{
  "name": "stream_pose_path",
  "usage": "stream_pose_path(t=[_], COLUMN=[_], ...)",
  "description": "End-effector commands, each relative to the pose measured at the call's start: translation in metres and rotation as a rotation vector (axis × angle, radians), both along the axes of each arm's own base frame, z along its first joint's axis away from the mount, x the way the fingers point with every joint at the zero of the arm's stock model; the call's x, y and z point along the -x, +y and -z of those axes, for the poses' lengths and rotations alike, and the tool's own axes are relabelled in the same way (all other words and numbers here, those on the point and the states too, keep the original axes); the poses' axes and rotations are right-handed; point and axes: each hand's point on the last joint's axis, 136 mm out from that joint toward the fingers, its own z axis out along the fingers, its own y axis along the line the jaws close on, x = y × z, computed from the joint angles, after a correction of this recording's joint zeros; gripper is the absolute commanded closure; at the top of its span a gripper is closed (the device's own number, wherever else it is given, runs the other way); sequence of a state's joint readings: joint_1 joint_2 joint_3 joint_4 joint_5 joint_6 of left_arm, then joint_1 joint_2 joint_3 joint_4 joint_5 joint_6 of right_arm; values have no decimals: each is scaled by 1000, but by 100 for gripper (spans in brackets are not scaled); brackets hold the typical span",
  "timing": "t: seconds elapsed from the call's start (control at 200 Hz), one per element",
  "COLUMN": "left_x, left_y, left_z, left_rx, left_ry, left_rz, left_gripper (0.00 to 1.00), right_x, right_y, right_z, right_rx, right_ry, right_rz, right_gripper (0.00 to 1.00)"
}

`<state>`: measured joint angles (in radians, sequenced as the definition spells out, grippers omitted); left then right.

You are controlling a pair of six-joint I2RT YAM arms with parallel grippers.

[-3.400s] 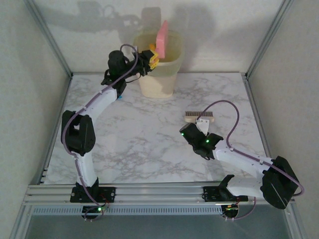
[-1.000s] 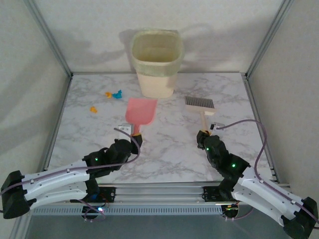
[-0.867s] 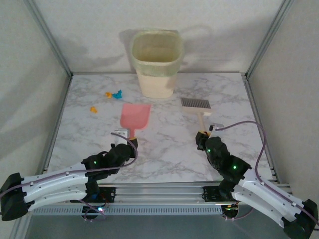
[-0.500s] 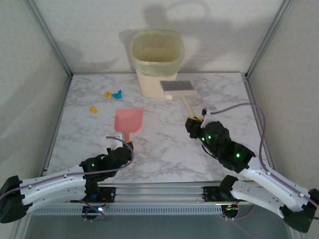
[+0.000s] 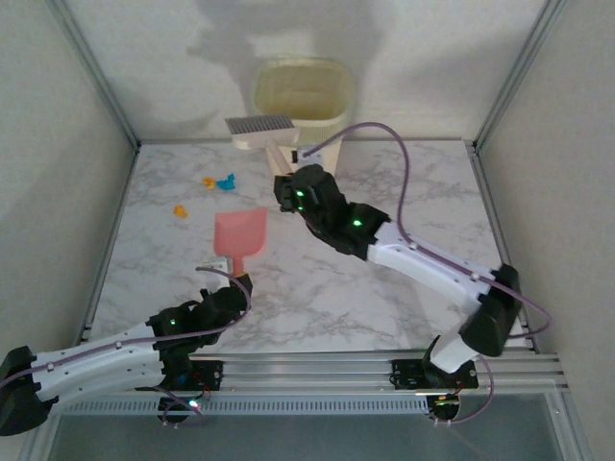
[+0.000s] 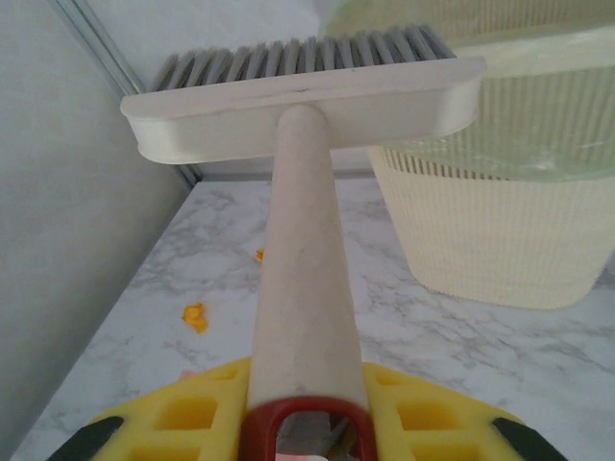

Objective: Sweep away the paper scraps from the table

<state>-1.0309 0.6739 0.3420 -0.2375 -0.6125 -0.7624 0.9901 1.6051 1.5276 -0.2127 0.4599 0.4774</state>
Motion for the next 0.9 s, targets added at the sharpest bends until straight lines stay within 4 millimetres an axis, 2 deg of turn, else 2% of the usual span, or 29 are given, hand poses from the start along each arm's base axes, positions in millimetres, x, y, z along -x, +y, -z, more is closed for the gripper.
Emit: stream_pose_path(t=[0.0, 0.145, 0.2, 0.22, 0.225, 0.23, 0.235, 0.285, 0.401, 0.621, 0.706, 0.891], left_x=[0, -2, -2, -2, -2, -2, -2, -2, -2, -1, 3, 22], left_y=[14, 17, 16, 16, 15, 15, 15, 16, 15, 26, 33, 38], left_z=[4, 6, 6, 6, 6, 6, 6, 6, 7, 6, 9, 39], left_rx=[-22, -38, -41, -41, -42, -40, -40, -40, -44, -37, -18, 70], left_ry=[-12, -12, -11, -11, -11, -10, -10, -12, -12, -13, 25, 207], left_rz=[-67, -89, -84, -79, -79, -78, -77, -79, -78, -131, -175, -245], left_gripper=[100, 100, 100, 100, 100, 100, 100, 100, 100, 100, 100, 100], right_x=[-21, -53, -60, -64, -65, -65, -66, -71, -82, -97, -99, -108], right_y=[30, 69, 85, 90, 92, 93, 95, 107, 130, 153, 159, 166], right_z=[-24, 14, 26, 33, 41, 36, 43, 59, 82, 127, 132, 152], right_rx=[-37, 75, 107, 122, 135, 128, 143, 182, 258, 301, 301, 260], right_ry=[-87, -52, -44, -41, -33, -41, -33, -23, -8, 39, 52, 90], right_rz=[-1, -38, -83, -94, -99, -101, -104, -135, -189, -201, -222, -217], right_gripper=[100, 100, 100, 100, 100, 100, 100, 100, 100, 100, 100, 100])
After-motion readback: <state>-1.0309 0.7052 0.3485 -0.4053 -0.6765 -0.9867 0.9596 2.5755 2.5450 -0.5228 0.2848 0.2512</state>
